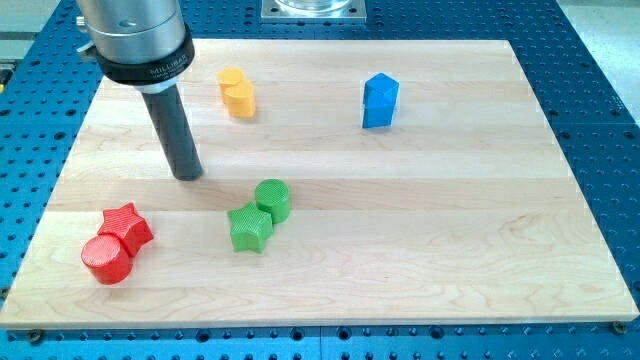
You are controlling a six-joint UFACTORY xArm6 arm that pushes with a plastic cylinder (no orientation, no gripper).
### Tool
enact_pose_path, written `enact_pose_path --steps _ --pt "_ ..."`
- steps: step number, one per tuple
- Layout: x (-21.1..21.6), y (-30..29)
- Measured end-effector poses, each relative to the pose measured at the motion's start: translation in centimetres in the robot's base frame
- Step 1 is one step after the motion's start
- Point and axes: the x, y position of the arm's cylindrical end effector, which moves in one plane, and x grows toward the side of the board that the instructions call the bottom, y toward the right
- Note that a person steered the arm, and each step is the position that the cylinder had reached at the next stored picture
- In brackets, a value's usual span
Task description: Place the green blocks to the top of the red blocks
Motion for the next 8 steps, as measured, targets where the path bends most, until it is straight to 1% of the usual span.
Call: enact_pose_path --steps 2,3,4,5,6,7,8 --pt "0.7 0.0" --pt "-0.3 0.0" --pt "0.9 0.9" --pt "2.6 2.5" --pt "3.3 5.7" --pt "6.6 5.7" --pt "10.4 4.2"
